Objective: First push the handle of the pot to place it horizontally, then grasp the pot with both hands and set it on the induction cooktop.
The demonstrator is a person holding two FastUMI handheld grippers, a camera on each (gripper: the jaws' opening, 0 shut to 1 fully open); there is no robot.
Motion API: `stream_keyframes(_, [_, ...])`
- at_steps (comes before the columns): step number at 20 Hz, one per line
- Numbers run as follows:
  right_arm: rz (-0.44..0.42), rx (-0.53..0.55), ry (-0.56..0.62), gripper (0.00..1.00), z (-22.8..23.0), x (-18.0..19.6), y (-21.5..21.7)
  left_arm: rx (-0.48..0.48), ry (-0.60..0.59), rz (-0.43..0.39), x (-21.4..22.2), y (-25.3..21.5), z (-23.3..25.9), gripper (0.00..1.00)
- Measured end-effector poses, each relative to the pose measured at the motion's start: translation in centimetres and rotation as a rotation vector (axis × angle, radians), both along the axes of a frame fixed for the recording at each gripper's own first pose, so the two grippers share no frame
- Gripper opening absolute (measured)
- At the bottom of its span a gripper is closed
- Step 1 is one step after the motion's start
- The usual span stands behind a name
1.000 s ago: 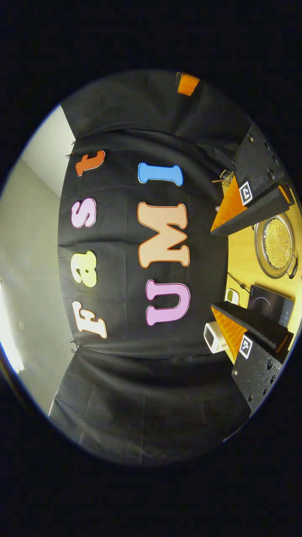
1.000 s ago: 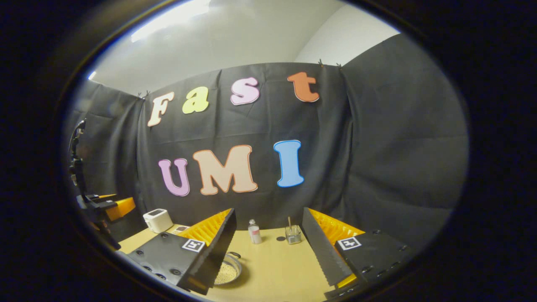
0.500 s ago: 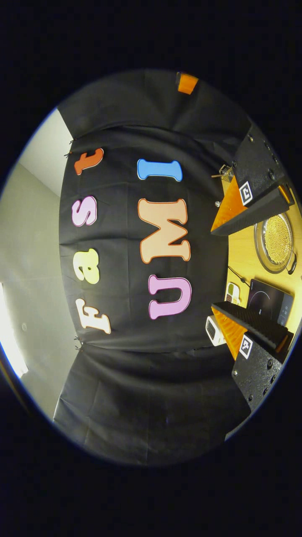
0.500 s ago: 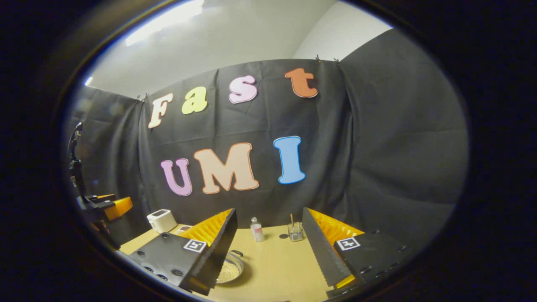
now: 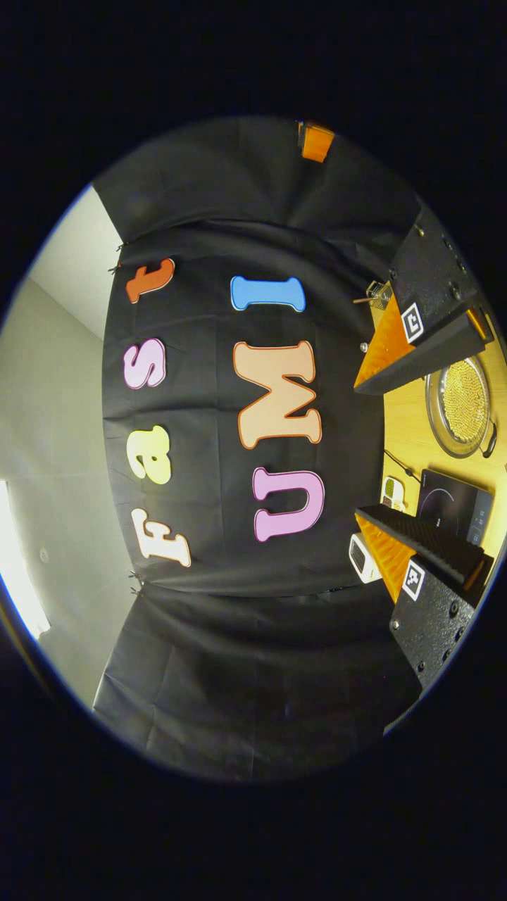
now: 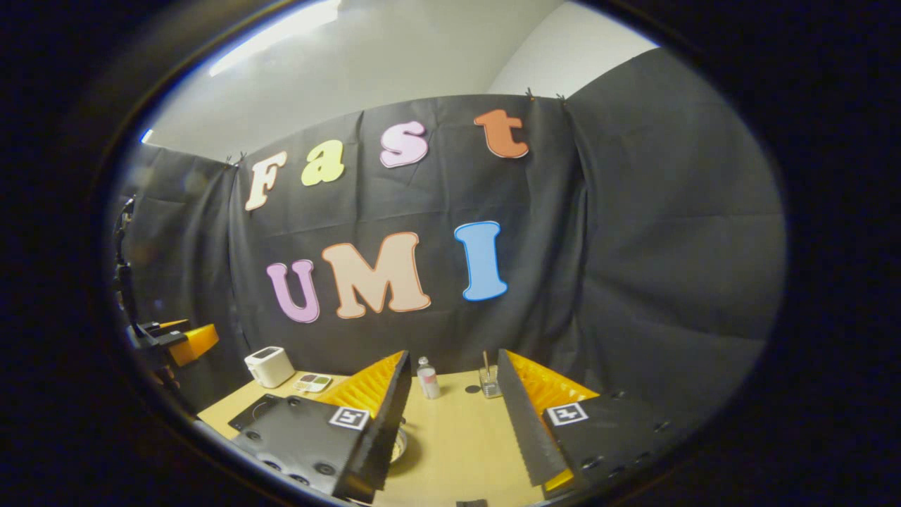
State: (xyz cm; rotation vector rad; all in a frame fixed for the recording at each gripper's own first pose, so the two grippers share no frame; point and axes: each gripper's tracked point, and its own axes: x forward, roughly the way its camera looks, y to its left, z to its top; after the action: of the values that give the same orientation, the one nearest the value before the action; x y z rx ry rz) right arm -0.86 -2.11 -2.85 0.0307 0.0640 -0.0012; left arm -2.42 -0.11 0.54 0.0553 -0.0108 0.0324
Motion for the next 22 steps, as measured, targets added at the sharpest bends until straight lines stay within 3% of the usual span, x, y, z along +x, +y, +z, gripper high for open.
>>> stream_keyframes(1, [-0.003,0.003,-0.004,0.63,-0.1,0.1,0.2,0.003,-0.005,0.002,-0.1,0.4,0.1,0.95])
stream_keyframes(6, [-0.012,-0.035,0.025,0.0,-1.8,0.1,2.3,0.022,-0.019,0.009,-0.1,3.1,0.1,0.96])
stream_keyframes(7, [-0.011,-0.044,0.033,0.08,-2.1,0.2,2.9,0.022,-0.012,0.008,0.1,3.7,-0.4,0.96])
stream_keyframes(10, [0.017,-0.049,0.077,0.08,-4.0,0.5,5.9,-0.002,0.002,0.01,0.8,5.8,-1.3,0.97])
stream_keyframes(11, [0.024,-0.053,0.095,0.0,-4.8,0.6,6.7,-0.012,0.009,0.014,1.1,6.7,-1.7,0.96])
stream_keyframes(12, [0.029,-0.056,0.115,0.08,-5.7,0.7,7.8,-0.018,0.015,0.017,1.5,7.6,-2.1,0.96])
stream_keyframes(16, [0.049,-0.051,0.232,0.11,-10.5,1.3,11.8,-0.022,0.066,0.024,3.0,11.4,-3.8,0.96])
stream_keyframes(17, [0.059,-0.049,0.263,0.11,-11.8,1.4,13.0,-0.021,0.074,0.026,3.3,12.3,-4.2,0.96])
stream_keyframes(18, [0.067,-0.046,0.293,0.02,-13.0,1.5,14.0,-0.019,0.079,0.029,3.7,13.1,-4.4,0.96])
stream_keyframes(22, [0.088,-0.049,0.415,0.02,-17.9,1.5,17.6,-0.026,0.096,0.03,5.0,15.9,-5.4,0.96])
